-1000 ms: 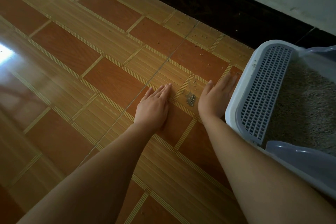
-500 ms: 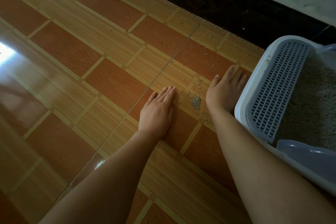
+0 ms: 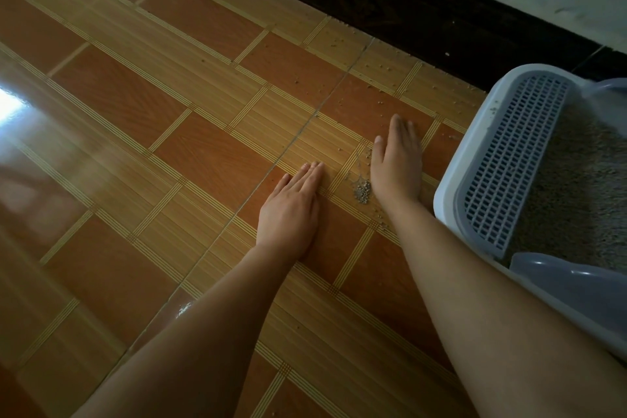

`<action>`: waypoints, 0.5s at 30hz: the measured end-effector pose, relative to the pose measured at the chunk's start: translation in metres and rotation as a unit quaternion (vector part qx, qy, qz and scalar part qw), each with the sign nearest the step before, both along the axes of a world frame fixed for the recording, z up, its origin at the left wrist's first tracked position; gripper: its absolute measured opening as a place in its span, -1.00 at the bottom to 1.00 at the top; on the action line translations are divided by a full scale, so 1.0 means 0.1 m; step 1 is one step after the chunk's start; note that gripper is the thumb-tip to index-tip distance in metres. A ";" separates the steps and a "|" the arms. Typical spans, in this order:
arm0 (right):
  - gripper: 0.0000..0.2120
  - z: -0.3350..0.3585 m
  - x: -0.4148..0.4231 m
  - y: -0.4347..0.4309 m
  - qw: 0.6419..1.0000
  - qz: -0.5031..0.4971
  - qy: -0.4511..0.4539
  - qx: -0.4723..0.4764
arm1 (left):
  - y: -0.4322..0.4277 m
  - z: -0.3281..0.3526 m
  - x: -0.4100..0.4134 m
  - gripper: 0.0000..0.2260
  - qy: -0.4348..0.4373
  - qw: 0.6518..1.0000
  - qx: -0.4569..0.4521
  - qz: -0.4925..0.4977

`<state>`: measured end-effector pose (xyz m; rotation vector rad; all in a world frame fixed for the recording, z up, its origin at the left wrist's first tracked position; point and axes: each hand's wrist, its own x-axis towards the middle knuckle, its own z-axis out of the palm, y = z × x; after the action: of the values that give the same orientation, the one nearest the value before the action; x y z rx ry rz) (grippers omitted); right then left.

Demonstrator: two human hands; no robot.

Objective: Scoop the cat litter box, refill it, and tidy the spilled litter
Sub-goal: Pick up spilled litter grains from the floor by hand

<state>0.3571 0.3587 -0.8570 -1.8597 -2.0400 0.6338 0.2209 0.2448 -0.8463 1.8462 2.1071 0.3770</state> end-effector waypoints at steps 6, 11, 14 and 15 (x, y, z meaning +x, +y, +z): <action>-0.59 0.09 0.03 -0.12 0.992 0.023 0.121 -0.006 | 0.00 -0.01 -0.01 -0.58 -0.001 1.000 -0.004 -0.002; -0.62 0.14 0.10 -0.25 0.987 0.062 0.145 -0.024 | 0.01 0.02 0.00 -0.57 0.004 1.000 -0.017 -0.009; -0.62 0.14 0.16 -0.33 0.987 0.093 0.130 -0.025 | 0.00 0.05 0.01 -0.57 0.009 1.000 -0.024 -0.011; -0.62 0.13 0.18 -0.37 0.987 0.103 0.122 -0.024 | -0.01 0.05 0.02 -0.57 0.011 1.000 -0.027 -0.011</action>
<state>0.3749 0.3220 -0.8443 -1.5193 -2.0821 0.9222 0.2234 0.2442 -0.8411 1.8498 2.0874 0.2932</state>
